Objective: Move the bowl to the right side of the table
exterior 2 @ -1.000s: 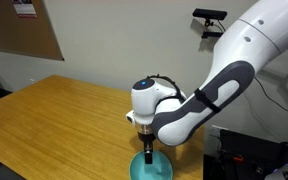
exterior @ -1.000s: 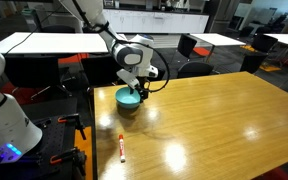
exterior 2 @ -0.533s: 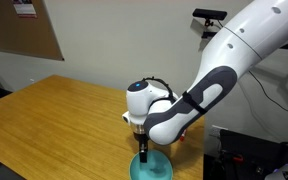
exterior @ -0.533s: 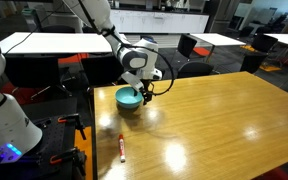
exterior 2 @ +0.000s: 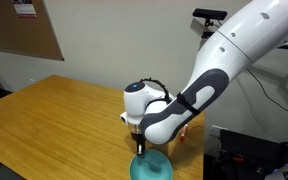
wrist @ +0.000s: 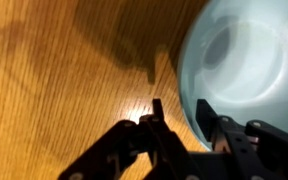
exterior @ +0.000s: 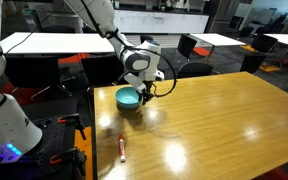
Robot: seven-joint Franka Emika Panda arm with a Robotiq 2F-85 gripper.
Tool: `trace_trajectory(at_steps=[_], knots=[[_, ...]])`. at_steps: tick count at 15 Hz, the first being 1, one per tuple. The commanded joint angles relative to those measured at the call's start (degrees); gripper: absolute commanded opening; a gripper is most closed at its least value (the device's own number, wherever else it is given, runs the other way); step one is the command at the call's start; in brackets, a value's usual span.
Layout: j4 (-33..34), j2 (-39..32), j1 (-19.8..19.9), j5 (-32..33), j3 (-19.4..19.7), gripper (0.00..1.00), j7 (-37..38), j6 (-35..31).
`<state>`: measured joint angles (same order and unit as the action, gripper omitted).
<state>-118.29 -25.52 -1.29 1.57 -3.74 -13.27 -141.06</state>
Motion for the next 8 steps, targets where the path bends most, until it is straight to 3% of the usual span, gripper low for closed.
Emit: trace_trajectory(at_steps=[1,2,3,8], knots=[[1.56,-0.61,0.60,-0.36,-0.42,0.11,0.24,0.57],[1.74,-0.65,0.63,-0.40,-0.39,0.02,0.31,0.74],[1.87,-0.68,0.78,-0.62,-0.48,0.00,0.15,0.89],[2.57,-0.12,2.20,-3.17,-0.58,0.01,0.00,0.92]])
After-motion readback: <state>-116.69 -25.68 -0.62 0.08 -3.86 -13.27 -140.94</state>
